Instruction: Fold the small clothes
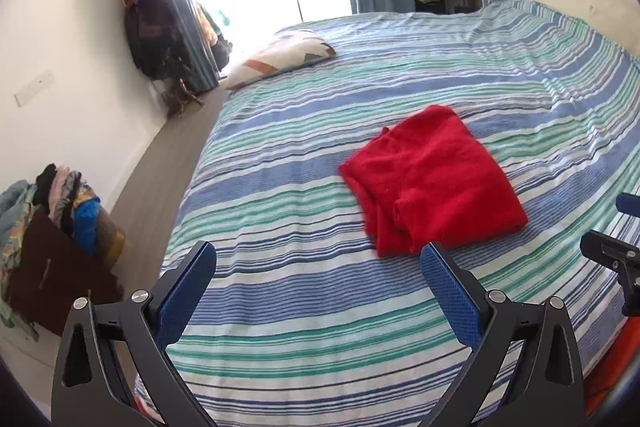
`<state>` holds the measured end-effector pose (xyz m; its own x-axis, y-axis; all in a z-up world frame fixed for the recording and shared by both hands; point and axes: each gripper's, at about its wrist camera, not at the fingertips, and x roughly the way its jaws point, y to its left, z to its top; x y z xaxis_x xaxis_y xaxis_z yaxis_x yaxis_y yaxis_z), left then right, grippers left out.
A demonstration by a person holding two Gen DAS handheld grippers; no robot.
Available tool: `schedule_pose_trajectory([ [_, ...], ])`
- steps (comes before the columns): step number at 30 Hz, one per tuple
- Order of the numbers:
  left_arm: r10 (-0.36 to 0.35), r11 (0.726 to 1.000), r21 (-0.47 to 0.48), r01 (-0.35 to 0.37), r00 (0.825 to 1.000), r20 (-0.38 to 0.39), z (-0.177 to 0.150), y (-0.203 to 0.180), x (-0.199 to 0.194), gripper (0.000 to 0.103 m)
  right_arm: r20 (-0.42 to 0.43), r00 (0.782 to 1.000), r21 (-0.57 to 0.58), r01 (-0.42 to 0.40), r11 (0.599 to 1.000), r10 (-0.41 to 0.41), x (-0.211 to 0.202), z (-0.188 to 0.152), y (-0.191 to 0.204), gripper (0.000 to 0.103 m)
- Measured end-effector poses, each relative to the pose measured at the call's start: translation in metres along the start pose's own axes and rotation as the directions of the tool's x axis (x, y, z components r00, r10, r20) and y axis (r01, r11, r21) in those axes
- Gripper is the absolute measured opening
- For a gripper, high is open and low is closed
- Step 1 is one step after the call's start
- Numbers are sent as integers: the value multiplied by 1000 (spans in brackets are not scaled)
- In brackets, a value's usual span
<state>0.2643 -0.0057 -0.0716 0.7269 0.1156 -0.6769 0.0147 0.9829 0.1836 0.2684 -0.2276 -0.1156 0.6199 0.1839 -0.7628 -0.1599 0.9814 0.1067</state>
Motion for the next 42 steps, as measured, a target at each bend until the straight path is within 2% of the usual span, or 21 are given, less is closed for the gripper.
schedule_pose_trajectory([
  [3, 5, 1000, 2, -5, 1000, -6, -4, 1, -17, 102, 9, 1000, 3, 1, 1000, -1, -19, -1, 12, 102],
  [7, 77, 997, 4, -77, 996, -42, -13, 2, -36, 102, 9, 1000, 22, 1, 1000, -1, -42, -5, 21, 102],
  [9, 43, 999, 5, -42, 993, -111, -17, 4, -42, 102, 7, 1000, 9, 5, 1000, -5, -54, -11, 27, 103],
  [12, 2, 1000, 2, -2, 986, -167, -27, 8, -56, 102, -12, 1000, -10, 15, 1000, -15, -70, -20, 35, 103],
  [14, 5, 1000, -2, -6, 987, -159, -33, 10, -71, 102, -18, 1000, -8, -13, 1000, 13, -83, -27, 39, 102],
  [20, -13, 1000, 7, 15, 989, -146, -49, 8, -104, 102, -59, 998, -36, -11, 999, 9, -108, -46, 58, 102],
  [24, -31, 999, 9, 32, 987, -156, -57, 4, -109, 102, -78, 997, -71, -5, 997, 0, -114, -53, 69, 102],
  [33, -56, 998, -24, 52, 985, -165, -61, 8, -115, 102, -55, 997, -92, 41, 995, -46, -128, -49, 80, 102],
  [42, -13, 997, -79, 3, 990, -138, -58, 26, -125, 102, -38, 997, -116, 69, 991, -74, -134, -45, 96, 102],
])
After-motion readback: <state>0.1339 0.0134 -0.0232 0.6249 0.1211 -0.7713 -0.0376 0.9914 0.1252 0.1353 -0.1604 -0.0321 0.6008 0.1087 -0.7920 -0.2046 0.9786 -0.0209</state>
